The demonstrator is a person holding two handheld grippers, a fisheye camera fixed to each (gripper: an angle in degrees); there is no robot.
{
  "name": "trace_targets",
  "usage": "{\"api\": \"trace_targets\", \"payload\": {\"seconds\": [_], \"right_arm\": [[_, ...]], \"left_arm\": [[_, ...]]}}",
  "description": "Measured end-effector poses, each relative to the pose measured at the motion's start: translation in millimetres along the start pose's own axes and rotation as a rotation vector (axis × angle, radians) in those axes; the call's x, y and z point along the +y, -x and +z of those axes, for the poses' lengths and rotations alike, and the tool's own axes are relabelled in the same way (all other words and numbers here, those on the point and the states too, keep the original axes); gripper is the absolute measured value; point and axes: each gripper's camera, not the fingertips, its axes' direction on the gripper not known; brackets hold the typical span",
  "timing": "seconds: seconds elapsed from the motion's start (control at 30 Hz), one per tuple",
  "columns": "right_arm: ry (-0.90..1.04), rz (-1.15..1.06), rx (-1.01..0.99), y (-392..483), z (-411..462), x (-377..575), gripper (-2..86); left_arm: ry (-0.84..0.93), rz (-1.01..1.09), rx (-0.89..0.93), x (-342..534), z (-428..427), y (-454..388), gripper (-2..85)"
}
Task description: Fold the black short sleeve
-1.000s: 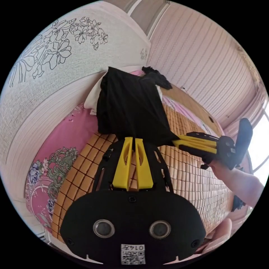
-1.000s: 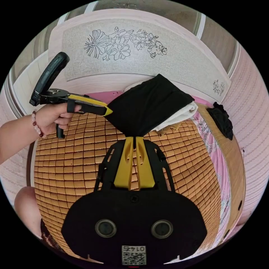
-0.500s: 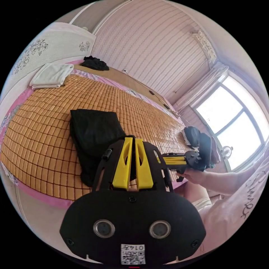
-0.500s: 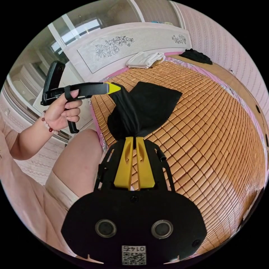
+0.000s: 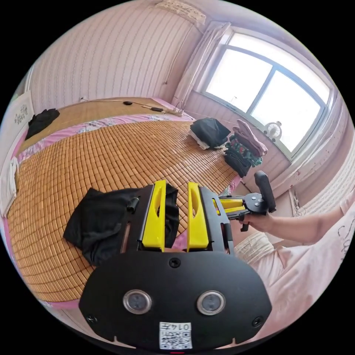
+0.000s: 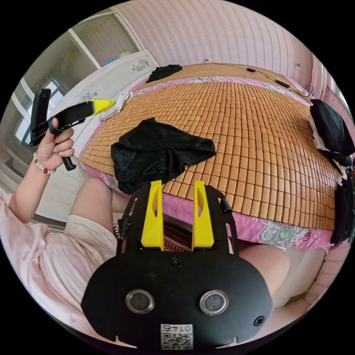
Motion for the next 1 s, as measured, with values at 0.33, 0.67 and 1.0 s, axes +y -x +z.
{"api": "trace_targets", "payload": {"seconds": [0.33, 0.67, 1.0], "right_arm": [[0.023, -0.106, 0.122, -18.9, 56.0, -52.5, 13.2], [0.141, -0.162, 0.220, -25.7, 113.8, -55.7, 1.1], [-0.049, 0.043, 0.034, -109.4, 32.9, 27.6, -0.7]], "left_arm": [[0.261, -0.453, -0.101, 113.0, 45.0, 58.3, 11.1], [0.372, -0.504, -0.220, 82.8, 124.1, 79.4, 8.3], [0.197, -0.473, -0.050, 60.6, 87.8, 91.8, 1.4]]}}
